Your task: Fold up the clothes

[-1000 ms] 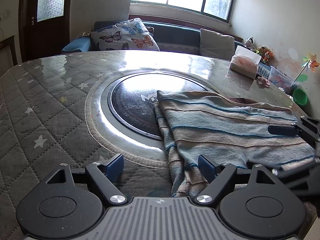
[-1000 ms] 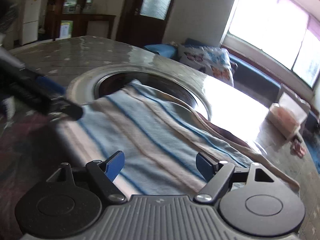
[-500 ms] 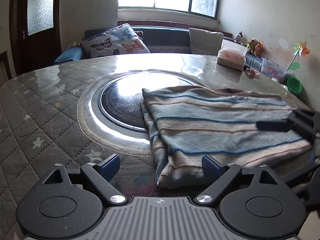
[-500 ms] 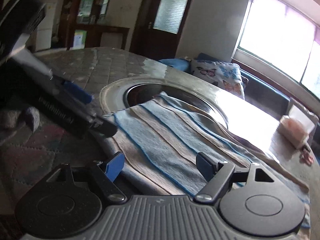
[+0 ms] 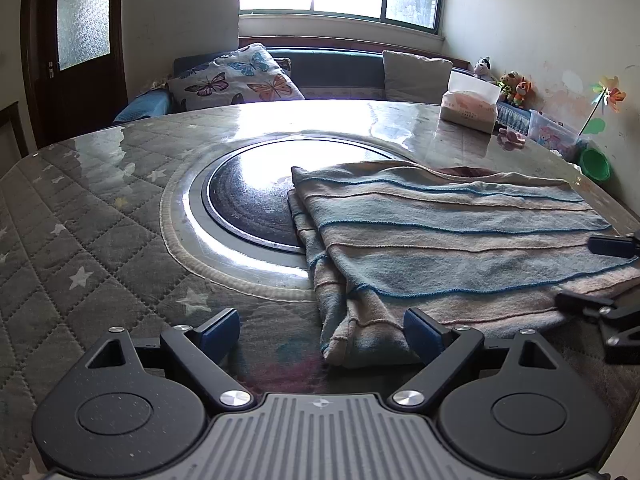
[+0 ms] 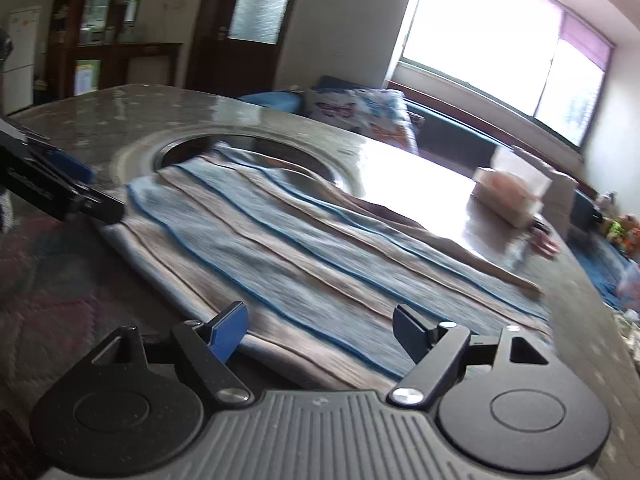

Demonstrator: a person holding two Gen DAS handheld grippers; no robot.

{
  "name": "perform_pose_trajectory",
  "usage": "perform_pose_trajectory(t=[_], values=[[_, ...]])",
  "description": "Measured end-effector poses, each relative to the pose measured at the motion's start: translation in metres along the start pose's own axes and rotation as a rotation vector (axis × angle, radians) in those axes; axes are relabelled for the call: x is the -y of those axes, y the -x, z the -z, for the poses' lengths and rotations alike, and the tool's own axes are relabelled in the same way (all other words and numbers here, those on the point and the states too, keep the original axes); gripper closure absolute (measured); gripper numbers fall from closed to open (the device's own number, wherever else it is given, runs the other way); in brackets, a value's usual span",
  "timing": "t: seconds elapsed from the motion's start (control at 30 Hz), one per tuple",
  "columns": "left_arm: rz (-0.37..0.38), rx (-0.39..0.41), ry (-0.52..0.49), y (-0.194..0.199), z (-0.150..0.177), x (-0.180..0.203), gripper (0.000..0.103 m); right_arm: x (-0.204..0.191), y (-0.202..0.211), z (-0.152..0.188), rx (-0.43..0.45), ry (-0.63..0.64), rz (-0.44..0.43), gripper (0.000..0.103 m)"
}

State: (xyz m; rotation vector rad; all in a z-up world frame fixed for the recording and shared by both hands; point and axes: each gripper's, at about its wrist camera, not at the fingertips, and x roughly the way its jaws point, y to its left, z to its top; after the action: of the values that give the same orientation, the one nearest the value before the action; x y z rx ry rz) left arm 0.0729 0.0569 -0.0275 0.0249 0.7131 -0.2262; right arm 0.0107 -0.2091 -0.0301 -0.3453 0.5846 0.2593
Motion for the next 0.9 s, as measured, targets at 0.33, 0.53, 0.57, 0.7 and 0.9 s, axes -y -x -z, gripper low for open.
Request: perform_pose_trajectory(t=[0.33,0.53,0.57,0.7,0.9], values=[[-0.004,-0.001,-0.003,-0.001,0.000,0.000,0.011,0.049,0.022,0.031,-0.050,-0.082,0.174,0.022],[-0.008,-0.002,-0.001,-0.001,0.000,-0.001,0.010,0.072,0.031,0.046,-0.075,-0.115,0.269,0.022],[-0.009,-0.003,-0.001,-0.001,0.000,-0.001,0.009,0.076,0.032,0.049,-0.079,-0.121,0.283,0.022],[-0.011,-0.004,-0.001,-0.002,0.000,-0.001,0.009,0.094,0.038,0.059,-0.095,-0.145,0.343,0.021],[-0.015,-0.006,0.000,-0.002,0.000,-0.001,0.008,0.118,0.045,0.065,-0.113,-0.196,0.423,0.021]])
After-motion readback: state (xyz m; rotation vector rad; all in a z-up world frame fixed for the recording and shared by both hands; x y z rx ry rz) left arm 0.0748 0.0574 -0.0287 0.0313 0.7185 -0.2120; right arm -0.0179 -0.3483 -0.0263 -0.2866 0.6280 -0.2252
